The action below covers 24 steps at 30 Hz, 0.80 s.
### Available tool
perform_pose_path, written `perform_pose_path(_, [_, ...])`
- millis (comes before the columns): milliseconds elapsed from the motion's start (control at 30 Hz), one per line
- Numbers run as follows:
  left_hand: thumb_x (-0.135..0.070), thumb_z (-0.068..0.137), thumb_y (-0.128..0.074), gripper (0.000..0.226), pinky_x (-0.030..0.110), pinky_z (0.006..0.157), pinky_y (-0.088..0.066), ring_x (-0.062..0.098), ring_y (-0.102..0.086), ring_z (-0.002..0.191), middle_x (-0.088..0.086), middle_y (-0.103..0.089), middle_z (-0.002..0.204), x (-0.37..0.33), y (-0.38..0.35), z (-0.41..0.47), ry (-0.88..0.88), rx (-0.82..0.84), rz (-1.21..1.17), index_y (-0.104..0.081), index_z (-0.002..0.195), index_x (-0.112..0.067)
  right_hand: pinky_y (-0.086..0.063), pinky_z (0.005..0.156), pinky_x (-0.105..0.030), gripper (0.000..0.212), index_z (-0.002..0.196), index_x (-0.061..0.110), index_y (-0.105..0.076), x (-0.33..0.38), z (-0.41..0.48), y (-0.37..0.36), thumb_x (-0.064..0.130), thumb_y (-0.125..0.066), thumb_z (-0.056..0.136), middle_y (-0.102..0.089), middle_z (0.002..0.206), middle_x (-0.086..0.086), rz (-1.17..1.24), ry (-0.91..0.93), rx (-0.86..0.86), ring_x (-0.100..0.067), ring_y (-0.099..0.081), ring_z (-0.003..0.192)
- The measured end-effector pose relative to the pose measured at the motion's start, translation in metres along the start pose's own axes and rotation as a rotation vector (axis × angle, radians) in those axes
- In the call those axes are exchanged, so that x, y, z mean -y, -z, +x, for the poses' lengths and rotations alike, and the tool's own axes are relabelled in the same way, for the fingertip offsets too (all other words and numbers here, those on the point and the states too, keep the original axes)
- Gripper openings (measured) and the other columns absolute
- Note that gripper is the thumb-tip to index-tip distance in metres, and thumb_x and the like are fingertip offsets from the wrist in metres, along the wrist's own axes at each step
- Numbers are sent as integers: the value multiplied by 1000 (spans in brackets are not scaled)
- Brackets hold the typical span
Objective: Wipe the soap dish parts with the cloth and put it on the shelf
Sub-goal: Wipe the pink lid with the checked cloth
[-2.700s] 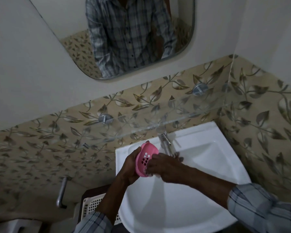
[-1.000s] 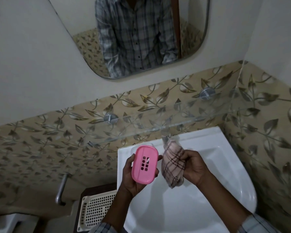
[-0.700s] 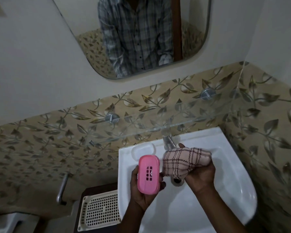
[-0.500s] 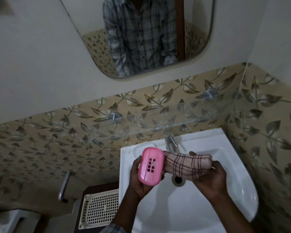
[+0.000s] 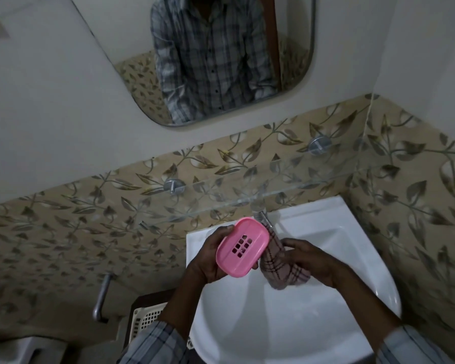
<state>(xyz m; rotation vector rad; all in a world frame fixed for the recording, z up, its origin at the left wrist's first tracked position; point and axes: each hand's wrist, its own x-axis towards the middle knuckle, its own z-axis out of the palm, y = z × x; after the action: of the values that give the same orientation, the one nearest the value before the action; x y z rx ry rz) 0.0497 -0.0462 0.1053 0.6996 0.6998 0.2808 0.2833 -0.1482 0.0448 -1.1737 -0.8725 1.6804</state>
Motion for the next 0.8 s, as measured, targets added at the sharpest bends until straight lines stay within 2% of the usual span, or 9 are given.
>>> perform_pose_path(100, [-43,68,-81,77,48,80,-57,41,-66,94,25,-65,114,-6,1,-3,-8,2,53,-58,128,-1,-56,89,-44,42,110,9,-69,3,1,-1,31,-80,76,-72,110,-20,-67,78,6,-35,-69,104])
perform_pose_path(200, [-43,68,-83,78,49,82,-57,40,-66,94,24,-66,115,-7,1,-4,-40,-30,69,-58,129,-2,-57,80,-45,28,107,3,-66,1,6,-10,11,-72,81,-72,103,-26,94,168,-114,-40,-70,93])
perform_pose_path(300, [-45,73,-79,82,52,83,-56,41,-66,94,24,-65,118,-4,5,-2,-82,-148,67,-52,138,-4,-52,80,-46,15,97,1,-68,-2,6,-20,13,-67,90,-71,97,-27,190,204,-310,-36,-66,85])
perform_pose_path(400, [-49,87,-60,65,49,78,-59,39,-67,94,25,-66,117,-1,7,0,-87,-237,51,-54,137,-8,-51,73,-32,5,91,18,-69,-4,-1,-27,15,-66,91,-74,86,0,-138,342,-554,-17,-66,80])
perform_pose_path(467, [-51,94,-50,62,47,77,-58,40,-67,96,28,-65,118,1,5,1,-46,-245,75,-55,136,-7,-51,74,-16,12,96,28,-68,1,-9,-39,18,-63,91,-72,91,12,-400,539,-728,-4,-66,85])
perform_pose_path(533, [-52,96,-48,61,47,78,-57,41,-66,96,28,-64,117,4,2,3,-5,-233,95,-57,135,-7,-55,76,-17,25,111,22,-70,1,-8,-54,16,-53,93,-71,109,7,-833,838,-812,-7,-67,98])
perform_pose_path(633, [-51,95,-52,53,48,78,-57,37,-69,94,24,-68,115,5,-4,6,6,-225,125,-64,127,-10,-57,48,-27,44,118,7,-68,-7,4,-73,-1,-66,76,-70,119,-10,-1400,1015,-644,-21,-74,87])
perform_pose_path(700, [-50,92,-57,49,48,78,-57,35,-70,92,22,-70,114,5,-5,8,-6,-238,151,-66,123,-13,-52,39,-25,61,122,8,-68,-9,10,-70,-2,-76,62,-67,126,-8,-1470,919,-557,-19,-73,71])
perform_pose_path(800, [-50,92,-56,48,47,79,-57,38,-69,92,23,-70,110,3,-5,6,11,-239,122,-69,119,-12,-54,44,-24,63,127,11,-62,-14,13,-67,-5,-70,67,-64,131,-6,-1292,833,-518,-17,-71,66])
